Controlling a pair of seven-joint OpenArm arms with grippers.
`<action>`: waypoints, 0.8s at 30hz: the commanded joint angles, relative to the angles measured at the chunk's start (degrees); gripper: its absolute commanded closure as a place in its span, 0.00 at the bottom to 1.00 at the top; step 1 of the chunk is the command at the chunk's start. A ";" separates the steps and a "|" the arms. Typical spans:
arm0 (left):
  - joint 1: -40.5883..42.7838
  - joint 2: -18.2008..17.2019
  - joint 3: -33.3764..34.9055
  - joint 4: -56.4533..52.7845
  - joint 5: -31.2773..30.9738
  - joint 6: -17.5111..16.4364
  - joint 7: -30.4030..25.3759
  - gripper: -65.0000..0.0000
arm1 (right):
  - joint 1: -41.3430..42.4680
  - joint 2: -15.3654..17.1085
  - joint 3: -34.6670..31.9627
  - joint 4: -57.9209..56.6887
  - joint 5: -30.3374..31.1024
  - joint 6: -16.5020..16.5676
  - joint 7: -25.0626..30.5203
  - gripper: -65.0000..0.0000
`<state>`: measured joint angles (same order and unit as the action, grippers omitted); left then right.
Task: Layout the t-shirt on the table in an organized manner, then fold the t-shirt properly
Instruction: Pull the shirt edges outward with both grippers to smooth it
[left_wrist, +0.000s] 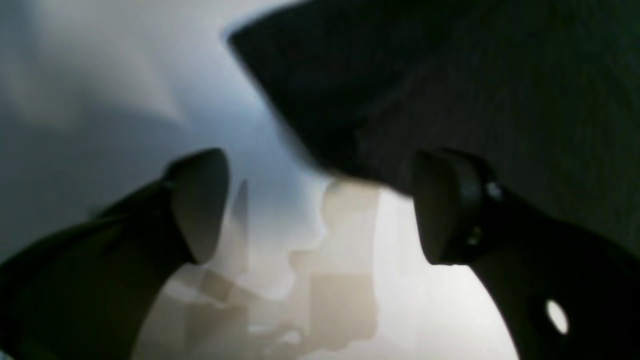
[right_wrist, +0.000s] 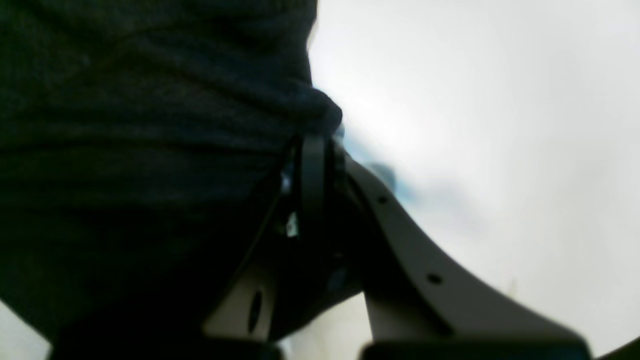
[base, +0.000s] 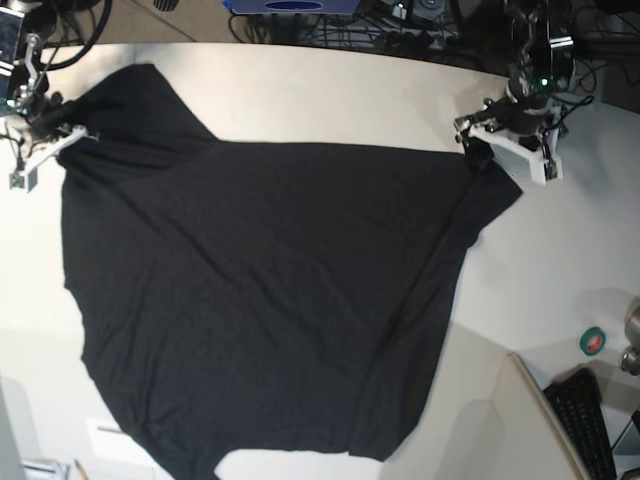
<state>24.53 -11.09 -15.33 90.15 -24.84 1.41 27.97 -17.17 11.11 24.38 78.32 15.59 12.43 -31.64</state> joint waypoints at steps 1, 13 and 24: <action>0.30 -0.56 -0.27 2.64 0.01 -0.49 -1.28 0.13 | -0.63 0.80 0.45 1.98 0.27 -0.25 0.30 1.00; -11.30 -2.40 -9.59 -7.03 0.01 -9.89 3.90 0.13 | -7.40 -1.31 0.54 17.37 0.19 -0.25 0.12 0.70; -19.30 -2.23 -10.47 -20.65 0.44 -13.41 4.34 0.14 | -7.49 -1.93 0.45 18.60 0.27 -0.25 0.30 0.71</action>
<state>5.89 -12.56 -25.52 68.86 -23.94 -12.05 32.34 -24.64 8.51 24.53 96.01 15.59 12.40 -32.51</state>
